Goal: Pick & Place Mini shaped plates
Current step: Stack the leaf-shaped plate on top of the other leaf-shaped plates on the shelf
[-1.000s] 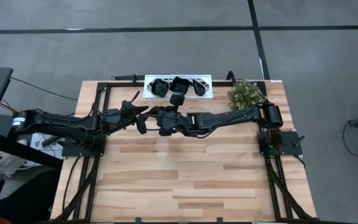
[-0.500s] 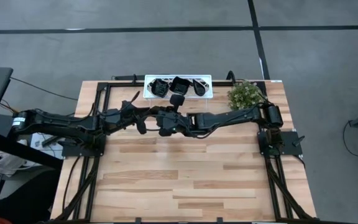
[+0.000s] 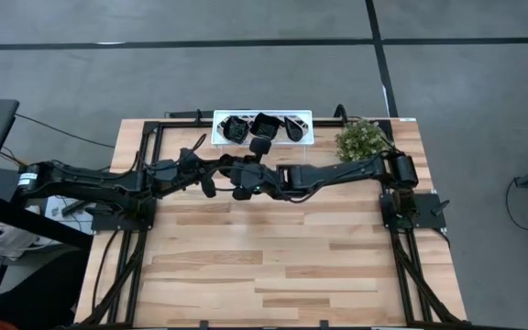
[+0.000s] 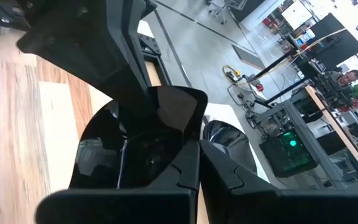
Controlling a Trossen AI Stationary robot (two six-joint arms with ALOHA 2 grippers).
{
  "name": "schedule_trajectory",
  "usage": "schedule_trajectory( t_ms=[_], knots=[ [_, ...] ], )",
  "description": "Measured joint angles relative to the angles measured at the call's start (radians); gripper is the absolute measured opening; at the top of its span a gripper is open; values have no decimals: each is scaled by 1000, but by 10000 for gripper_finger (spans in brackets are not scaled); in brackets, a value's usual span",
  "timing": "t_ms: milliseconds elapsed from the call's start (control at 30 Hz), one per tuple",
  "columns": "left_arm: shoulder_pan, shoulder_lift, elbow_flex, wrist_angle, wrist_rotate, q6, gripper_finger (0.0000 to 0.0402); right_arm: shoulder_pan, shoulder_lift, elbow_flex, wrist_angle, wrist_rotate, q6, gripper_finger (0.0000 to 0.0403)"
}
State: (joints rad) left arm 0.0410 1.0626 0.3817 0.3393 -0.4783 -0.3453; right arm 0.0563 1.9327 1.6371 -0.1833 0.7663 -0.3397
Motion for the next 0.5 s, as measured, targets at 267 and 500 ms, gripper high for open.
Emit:
schedule_trajectory(
  t_ms=[267, 500],
  knots=[
    [0, 0, 0, 5, 4, 0, 4, -7, 0, 0, 0, -6, 0, 1],
    [-1, 0, 0, 13, 17, -1, 3, -7, 3, 0, 0, -11, 0, 25]
  ],
)
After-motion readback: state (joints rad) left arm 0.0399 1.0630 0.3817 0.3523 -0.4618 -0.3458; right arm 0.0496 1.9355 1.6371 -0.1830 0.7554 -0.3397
